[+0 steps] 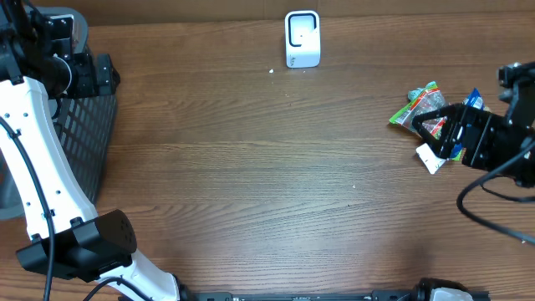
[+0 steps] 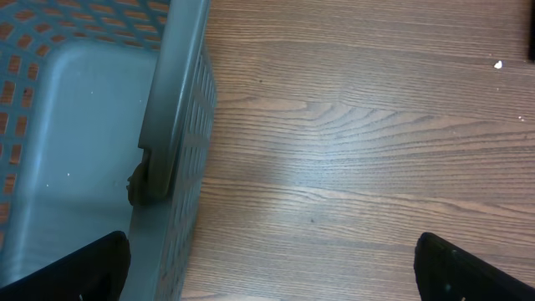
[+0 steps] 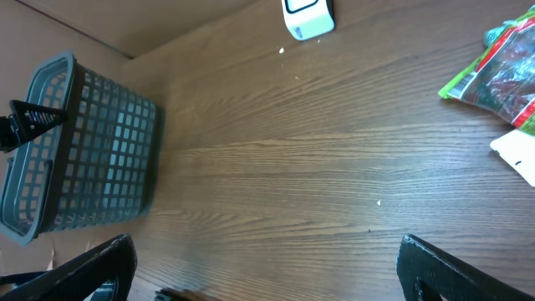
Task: Scan the item barcode
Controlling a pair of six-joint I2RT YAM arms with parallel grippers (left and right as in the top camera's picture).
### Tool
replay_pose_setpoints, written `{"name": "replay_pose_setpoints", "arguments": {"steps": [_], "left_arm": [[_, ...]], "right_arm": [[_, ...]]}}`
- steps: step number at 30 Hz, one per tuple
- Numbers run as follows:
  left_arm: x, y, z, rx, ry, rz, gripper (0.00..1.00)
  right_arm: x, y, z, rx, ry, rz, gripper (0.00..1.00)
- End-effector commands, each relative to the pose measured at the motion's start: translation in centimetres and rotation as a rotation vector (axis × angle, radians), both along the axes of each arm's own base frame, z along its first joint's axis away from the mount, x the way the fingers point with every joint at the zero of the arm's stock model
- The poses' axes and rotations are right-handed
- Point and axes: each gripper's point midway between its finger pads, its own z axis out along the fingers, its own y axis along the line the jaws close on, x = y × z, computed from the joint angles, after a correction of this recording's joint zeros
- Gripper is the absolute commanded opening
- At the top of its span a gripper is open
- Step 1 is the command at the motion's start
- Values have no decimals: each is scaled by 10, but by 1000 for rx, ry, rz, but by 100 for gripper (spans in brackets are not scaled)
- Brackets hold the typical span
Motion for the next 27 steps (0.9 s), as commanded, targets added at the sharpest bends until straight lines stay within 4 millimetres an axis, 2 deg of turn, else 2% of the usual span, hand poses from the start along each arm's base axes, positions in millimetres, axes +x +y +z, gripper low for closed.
{"name": "replay_pose_setpoints", "arguments": {"steps": [1, 9, 15, 20, 22, 24, 27], "left_arm": [[-1, -5, 6, 9, -16, -29, 100], [-1, -5, 6, 9, -15, -29, 100], [-1, -5, 6, 9, -16, -29, 99], [-1, -5, 6, 9, -16, -29, 100], [-1, -5, 6, 9, -15, -29, 100], [-1, -5, 6, 9, -15, -29, 100], [-1, -5, 6, 9, -16, -29, 100]], "right_arm": [[-9, 3, 6, -3, -30, 7, 100], [-26, 16, 15, -7, -76, 60, 100], [-39, 19, 21, -11, -115, 67, 100], [-51, 20, 16, -18, -113, 75, 100], [-43, 10, 15, -123, -188, 66, 100], [-25, 1, 23, -215, -314, 42, 100], [0, 3, 35, -354, -583, 115, 100]]}}
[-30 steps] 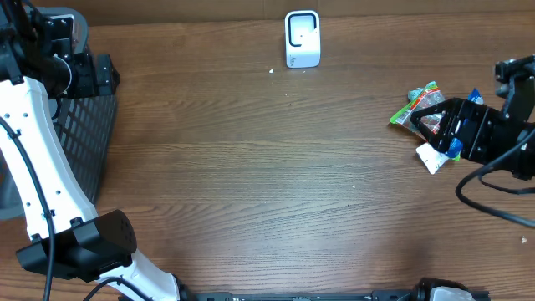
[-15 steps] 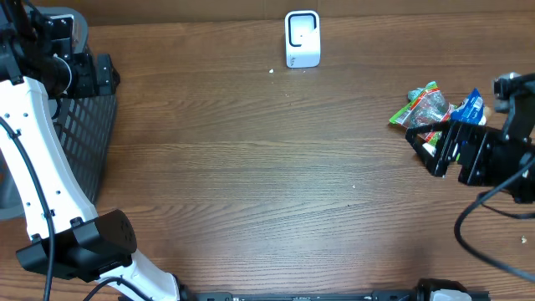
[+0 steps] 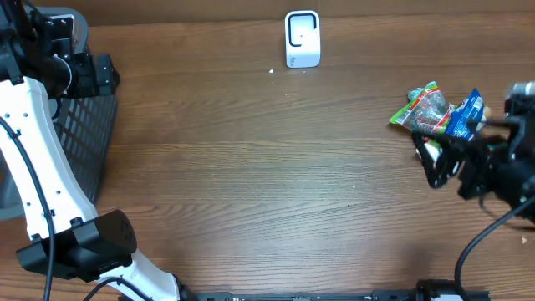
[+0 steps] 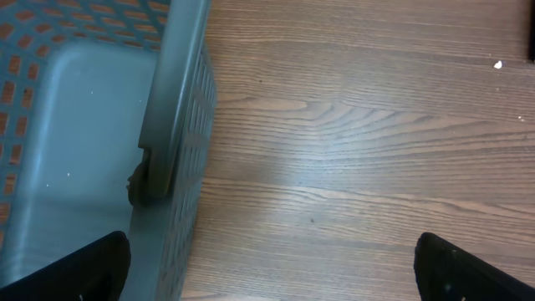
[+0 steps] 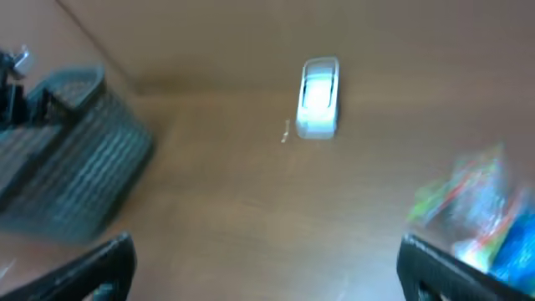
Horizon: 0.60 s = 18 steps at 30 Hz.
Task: Scan the item barcode
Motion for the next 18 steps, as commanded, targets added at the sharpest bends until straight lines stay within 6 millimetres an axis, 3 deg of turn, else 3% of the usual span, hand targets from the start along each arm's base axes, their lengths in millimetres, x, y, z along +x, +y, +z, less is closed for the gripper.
{"name": "replay_pose_setpoints", "arguments": {"steps": [1, 4, 8, 13, 18], "left_arm": [[-1, -5, 6, 9, -16, -29, 100], [-1, -5, 6, 9, -15, -29, 100], [-1, -5, 6, 9, -15, -29, 100], [-1, -5, 6, 9, -16, -29, 100], [-1, -5, 6, 9, -15, -29, 100]], "right_arm": [[16, -5, -7, -213, -211, 39, 100], [27, 4, -20, -304, -405, 109, 100], [34, 13, -58, -384, -622, 147, 100], [23, 23, -117, -426, -822, 162, 100], [9, 23, -170, -424, -879, 151, 100]]}}
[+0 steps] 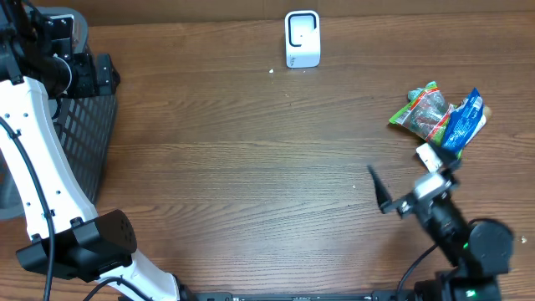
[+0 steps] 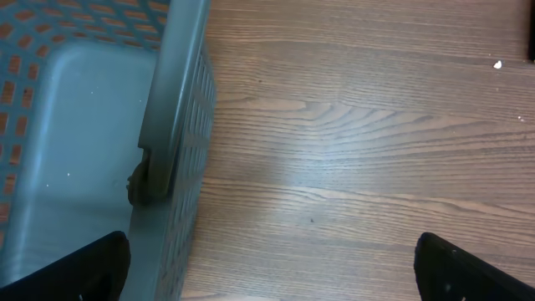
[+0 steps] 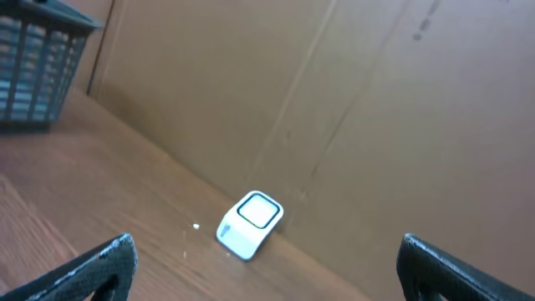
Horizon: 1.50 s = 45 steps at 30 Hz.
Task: Scan the item barcode
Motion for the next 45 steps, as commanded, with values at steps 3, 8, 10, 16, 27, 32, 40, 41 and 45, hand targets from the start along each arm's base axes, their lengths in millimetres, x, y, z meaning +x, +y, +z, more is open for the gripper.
{"name": "replay_pose_setpoints", "arguments": {"steps": [3, 8, 10, 16, 27, 32, 40, 41, 45], "left_arm": [[-1, -5, 6, 10, -16, -29, 100], [-1, -5, 6, 9, -16, -29, 100], [-1, -5, 6, 9, -16, -29, 99], [-1, -5, 6, 9, -16, -29, 100], [-1, -5, 6, 9, -16, -29, 100], [-1, -5, 6, 9, -16, -29, 100], [-1, -5, 6, 10, -16, -29, 100], [-1, -5, 6, 9, -16, -29, 99], [-1, -5, 6, 9, -16, -29, 99]], "right_arm": [[-8, -3, -41, -24, -4, -23, 100], [-13, -6, -76, -31, 56, -33, 100], [-15, -6, -84, -30, 55, -33, 100], [-18, -5, -99, -34, 116, -27, 100], [-17, -7, -98, 102, 191, -29, 100], [-17, -7, -98, 102, 190, -29, 100], [-17, -7, -98, 102, 191, -29, 100], [-17, -7, -98, 102, 191, -29, 100], [-17, -7, -98, 102, 190, -29, 100]]}}
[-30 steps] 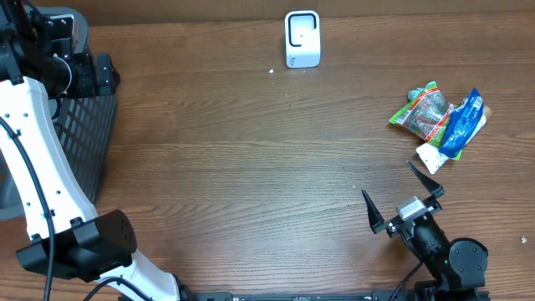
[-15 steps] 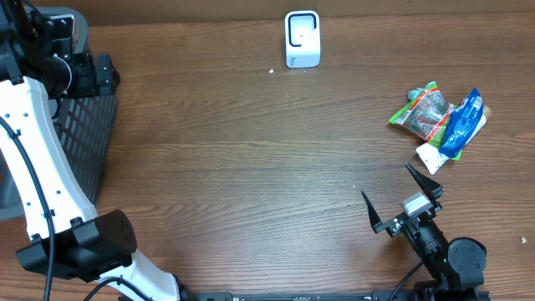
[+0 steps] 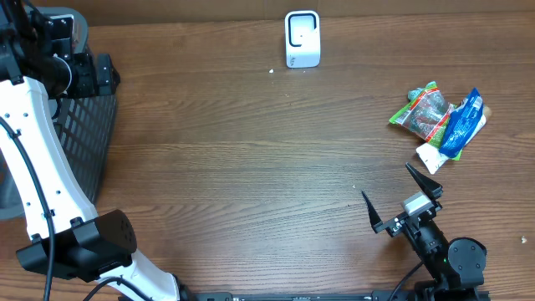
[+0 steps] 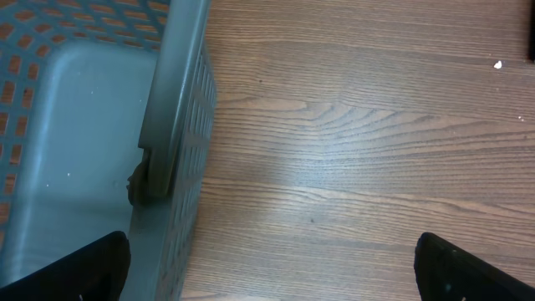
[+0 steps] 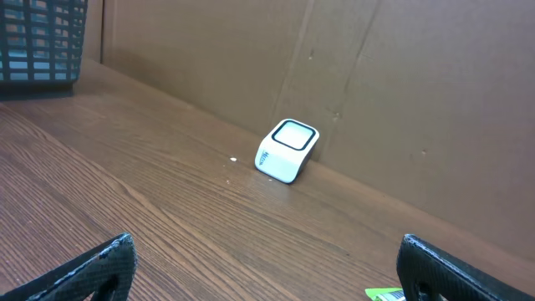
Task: Scan the item barcode
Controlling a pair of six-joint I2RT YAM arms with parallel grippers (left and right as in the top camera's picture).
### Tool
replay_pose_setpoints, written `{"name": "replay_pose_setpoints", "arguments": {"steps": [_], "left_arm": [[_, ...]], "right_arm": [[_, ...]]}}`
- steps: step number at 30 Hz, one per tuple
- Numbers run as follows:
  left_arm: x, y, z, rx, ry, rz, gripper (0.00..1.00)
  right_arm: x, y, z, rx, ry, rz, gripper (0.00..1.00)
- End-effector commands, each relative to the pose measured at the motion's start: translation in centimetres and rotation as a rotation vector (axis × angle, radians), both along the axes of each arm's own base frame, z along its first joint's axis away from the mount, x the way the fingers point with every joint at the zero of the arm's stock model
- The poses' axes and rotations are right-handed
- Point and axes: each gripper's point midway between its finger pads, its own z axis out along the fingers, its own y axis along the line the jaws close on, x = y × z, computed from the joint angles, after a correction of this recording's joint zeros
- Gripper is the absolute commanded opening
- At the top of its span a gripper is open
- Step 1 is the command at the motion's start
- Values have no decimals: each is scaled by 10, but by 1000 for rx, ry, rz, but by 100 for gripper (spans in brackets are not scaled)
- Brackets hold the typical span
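The white scanner (image 3: pixel 302 38) stands at the table's far edge and shows again as the scanner (image 5: pixel 287 150) in the right wrist view. A pile of snack packets (image 3: pixel 430 109), one green and red, one blue, plus a white item, lies at the right. My right gripper (image 3: pixel 399 203) is near the front edge, well short of the pile, open and empty. In its own view the right gripper (image 5: pixel 267 276) faces the scanner, with a green packet corner (image 5: pixel 384 294) at the bottom. My left gripper (image 4: pixel 272 272) hangs open over the basket's rim.
A dark grey mesh basket (image 3: pixel 88 134) stands at the left edge, its rim (image 4: pixel 171 100) under the left wrist. A brown cardboard wall (image 5: pixel 376 75) backs the table behind the scanner. A small white speck (image 3: pixel 272 70) lies near the scanner.
My right gripper has drawn a little nearer the front edge, and its camera now shows more of the table below the scanner. It stays open. The left arm and the packets are unchanged.
First my right gripper hung open over the packet pile at the right. Then it sat just beside the pile, still empty. Later it was back toward the front edge, facing the far wall, where it remains. The packets stayed on the table and the left arm never moved.
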Motion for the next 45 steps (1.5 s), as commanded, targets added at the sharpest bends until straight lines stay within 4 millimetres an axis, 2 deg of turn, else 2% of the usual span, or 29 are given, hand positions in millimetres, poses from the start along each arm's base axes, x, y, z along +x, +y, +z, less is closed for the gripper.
{"name": "replay_pose_setpoints", "arguments": {"steps": [1, 6, 9, 13, 17, 21, 24, 29, 35, 41, 45], "left_arm": [[-1, -5, 6, 9, -15, -29, 100], [-1, -3, 6, 16, -14, -26, 100], [-7, -11, 17, 23, -36, -39, 100], [-8, -41, 32, 33, -158, -111, 99], [-10, -80, 31, 76, -333, -202, 100], [-33, -114, 14, 46, -476, -216, 100], [-61, -132, -9, 34, -612, -229, 100], [-95, -138, -46, 45, -757, -231, 100], [-125, -141, -98, 53, -797, -232, 100], [-134, -143, -119, 77, -919, -240, 100], [-140, -147, -123, 120, -972, -280, 100]], "right_arm": [[1, 0, -2, 11, 3, -6, 100], [1, 0, -2, 11, 3, -6, 100], [1, 0, -2, 11, 3, -6, 100], [1, 0, -2, 11, 3, -6, 100], [1, 0, -2, 11, 3, -6, 100], [1, 0, -2, 11, 3, -6, 100], [1, 0, -2, 11, 3, -6, 100], [1, 0, -2, 11, 3, -6, 100], [1, 0, -2, 11, 3, -6, 100], [1, 0, -2, 11, 3, -6, 100], [1, 0, -2, 11, 3, -6, 100]]}}
